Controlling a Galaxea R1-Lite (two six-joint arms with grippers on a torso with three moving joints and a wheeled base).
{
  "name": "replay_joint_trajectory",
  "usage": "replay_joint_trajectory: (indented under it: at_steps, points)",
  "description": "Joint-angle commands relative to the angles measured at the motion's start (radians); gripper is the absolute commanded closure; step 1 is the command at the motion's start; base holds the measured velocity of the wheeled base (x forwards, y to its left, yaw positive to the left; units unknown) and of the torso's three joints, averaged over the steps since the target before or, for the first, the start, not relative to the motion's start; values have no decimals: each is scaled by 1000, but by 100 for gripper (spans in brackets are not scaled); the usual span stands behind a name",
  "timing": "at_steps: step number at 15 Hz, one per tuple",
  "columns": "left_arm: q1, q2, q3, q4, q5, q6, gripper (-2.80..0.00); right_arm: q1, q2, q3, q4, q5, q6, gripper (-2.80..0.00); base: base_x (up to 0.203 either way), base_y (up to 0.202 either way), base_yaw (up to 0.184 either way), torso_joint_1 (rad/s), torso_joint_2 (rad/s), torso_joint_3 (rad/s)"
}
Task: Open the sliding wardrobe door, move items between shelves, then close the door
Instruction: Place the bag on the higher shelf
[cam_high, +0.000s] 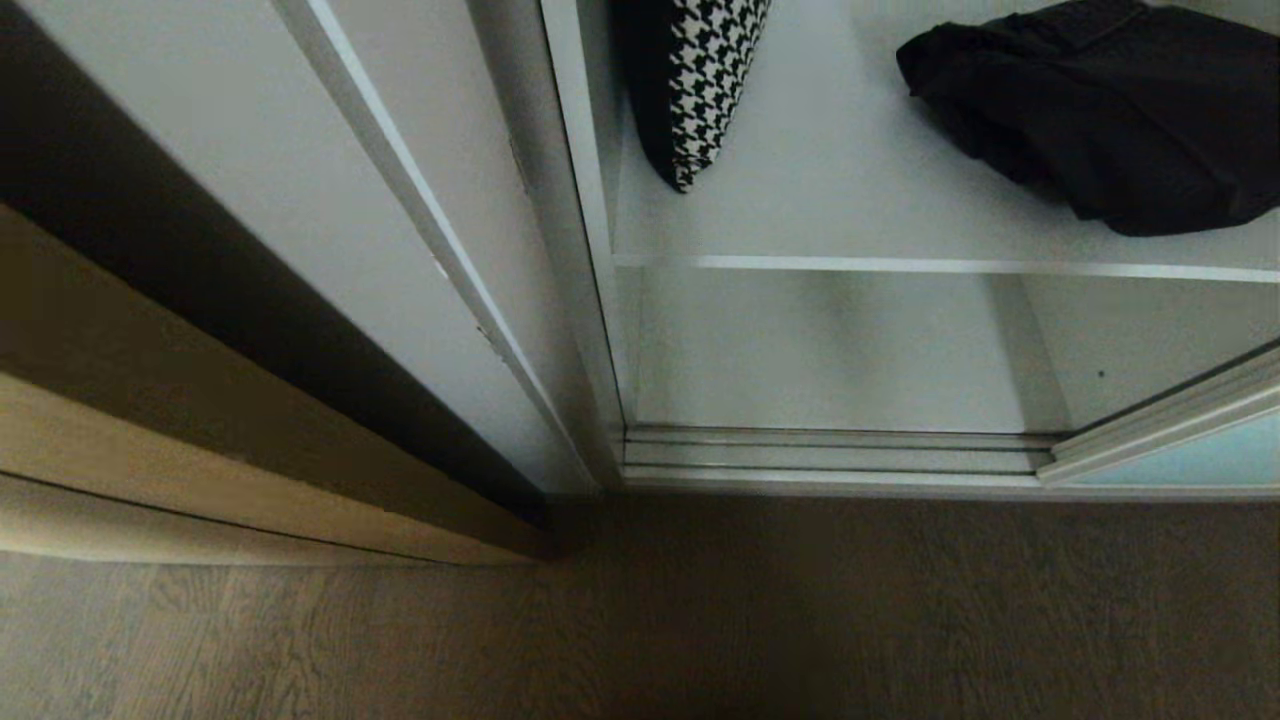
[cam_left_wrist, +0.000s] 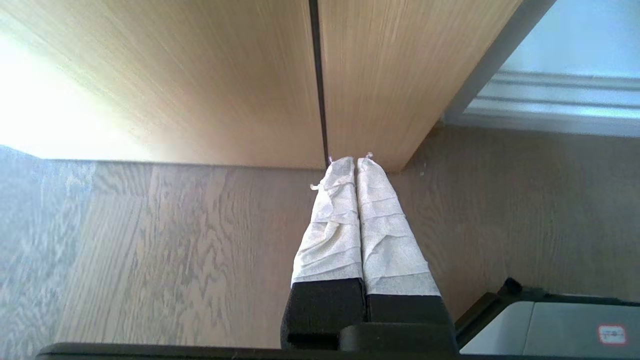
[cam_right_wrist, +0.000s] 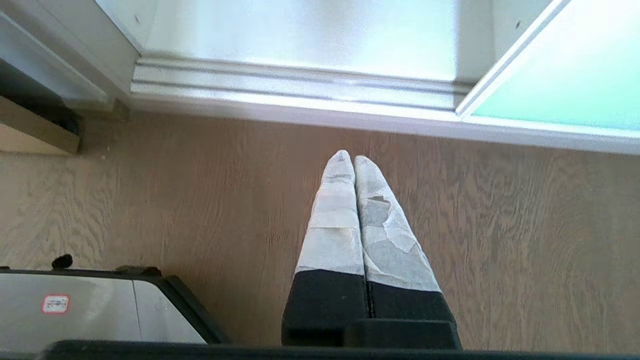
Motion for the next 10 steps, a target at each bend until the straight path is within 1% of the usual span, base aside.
replay_joint_trajectory:
  at_steps: [1,10]
  points:
    - [0,0,0,-1,0,-1,0,0,-2,2,0,0,-1,0,0,0,0,0,0,200]
    - [0,0,0,-1,0,-1,0,0,-1,2,0,0,0,0,0,0,0,1,1,200]
